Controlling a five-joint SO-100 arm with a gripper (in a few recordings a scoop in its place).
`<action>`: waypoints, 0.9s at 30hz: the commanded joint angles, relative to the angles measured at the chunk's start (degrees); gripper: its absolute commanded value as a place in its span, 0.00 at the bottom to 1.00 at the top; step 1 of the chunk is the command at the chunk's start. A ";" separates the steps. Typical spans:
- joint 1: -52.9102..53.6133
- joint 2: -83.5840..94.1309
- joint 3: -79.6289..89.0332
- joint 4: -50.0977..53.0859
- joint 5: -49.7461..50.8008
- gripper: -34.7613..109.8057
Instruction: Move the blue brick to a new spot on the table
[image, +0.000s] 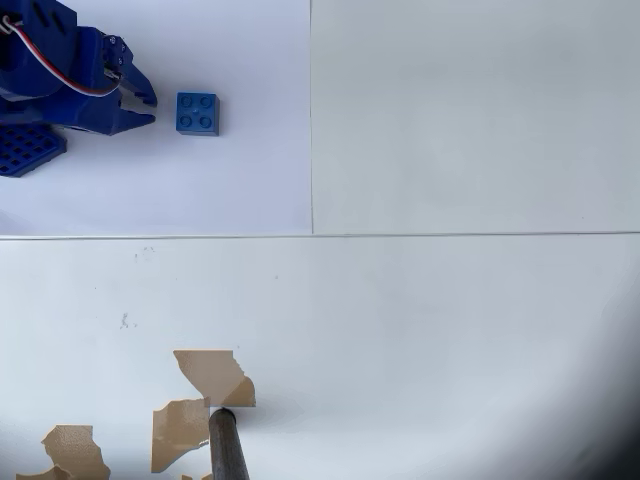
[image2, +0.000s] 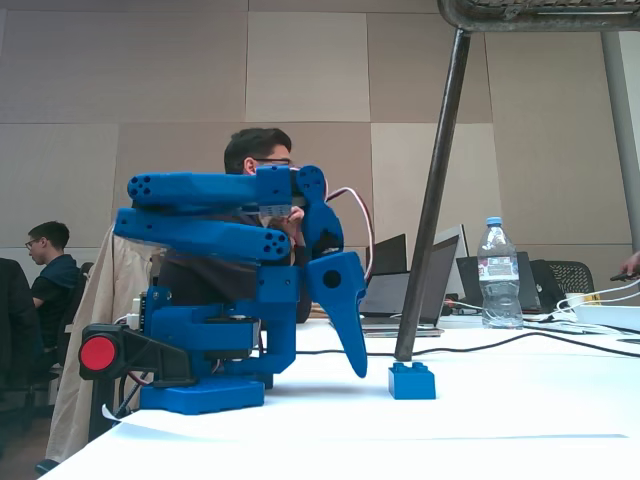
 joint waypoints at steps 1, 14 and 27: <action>0.00 -14.41 -17.49 -1.32 -0.18 0.36; 9.67 -35.42 -24.08 -12.04 -14.33 0.50; 9.05 -50.54 -19.86 -22.85 -14.85 0.42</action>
